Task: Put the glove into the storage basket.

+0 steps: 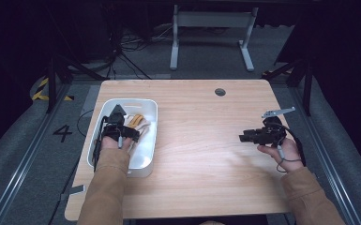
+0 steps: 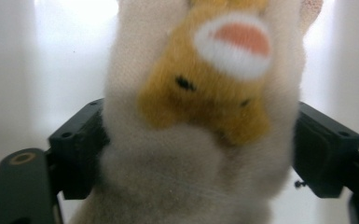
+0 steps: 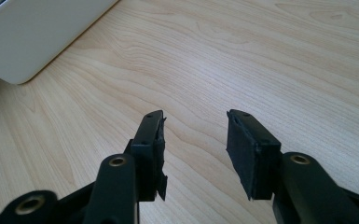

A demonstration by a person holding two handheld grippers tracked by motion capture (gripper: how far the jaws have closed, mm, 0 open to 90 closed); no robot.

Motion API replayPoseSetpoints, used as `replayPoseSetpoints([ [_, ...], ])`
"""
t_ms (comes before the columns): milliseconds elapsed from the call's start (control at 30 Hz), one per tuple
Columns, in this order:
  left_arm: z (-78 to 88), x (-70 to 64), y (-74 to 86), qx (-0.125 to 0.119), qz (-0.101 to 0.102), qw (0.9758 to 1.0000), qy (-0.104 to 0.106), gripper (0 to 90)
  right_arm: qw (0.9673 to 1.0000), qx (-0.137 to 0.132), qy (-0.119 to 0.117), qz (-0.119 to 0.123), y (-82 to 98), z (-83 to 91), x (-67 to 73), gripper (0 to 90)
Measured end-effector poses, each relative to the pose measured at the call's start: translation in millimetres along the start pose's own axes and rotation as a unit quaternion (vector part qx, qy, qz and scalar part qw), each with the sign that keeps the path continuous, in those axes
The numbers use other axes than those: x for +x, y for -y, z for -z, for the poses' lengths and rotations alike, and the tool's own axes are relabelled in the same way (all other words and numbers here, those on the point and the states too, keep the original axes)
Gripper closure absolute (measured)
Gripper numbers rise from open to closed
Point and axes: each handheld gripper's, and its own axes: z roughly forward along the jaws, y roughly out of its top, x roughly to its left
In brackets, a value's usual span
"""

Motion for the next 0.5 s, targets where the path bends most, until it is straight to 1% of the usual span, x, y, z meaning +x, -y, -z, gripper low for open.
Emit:
replayPoseSetpoints([
  [33,0.6,0.1,-0.5,0.002,-0.001,1.0000,0.005,14.5,1.0000,0.000,0.000,0.000,0.1,0.1,-0.2,56.8],
  [100,0.9,-0.2,-0.9,-0.001,0.003,1.0000,0.009,12.2,1.0000,-0.001,0.000,-0.002,0.2,0.2,-0.5,56.8],
  [200,2.3,-0.3,-1.5,-0.006,0.000,0.9999,0.015,9.0,1.0000,0.000,-0.001,-0.003,0.4,0.4,-0.8,56.8],
  [300,2.8,0.2,-2.0,-0.005,-0.003,0.9999,0.015,7.9,1.0000,0.000,-0.001,-0.004,0.5,0.4,-0.9,56.7],
  [400,4.7,1.3,-2.2,-0.009,-0.008,0.9999,0.011,6.9,1.0000,0.000,-0.001,-0.003,0.5,0.3,-0.7,56.8],
  [433,5.7,1.9,-2.4,-0.011,-0.009,0.9998,0.017,6.5,1.0000,0.000,-0.001,-0.003,0.5,0.4,-0.7,56.7],
  [467,6.6,1.7,-2.3,-0.015,-0.006,0.9997,0.017,6.5,1.0000,0.000,-0.001,-0.004,0.5,0.5,-0.9,56.6],
  [500,7.9,1.9,-2.5,-0.019,-0.008,0.9996,0.018,5.7,1.0000,0.000,-0.001,-0.004,0.6,0.4,-0.9,56.5],
])
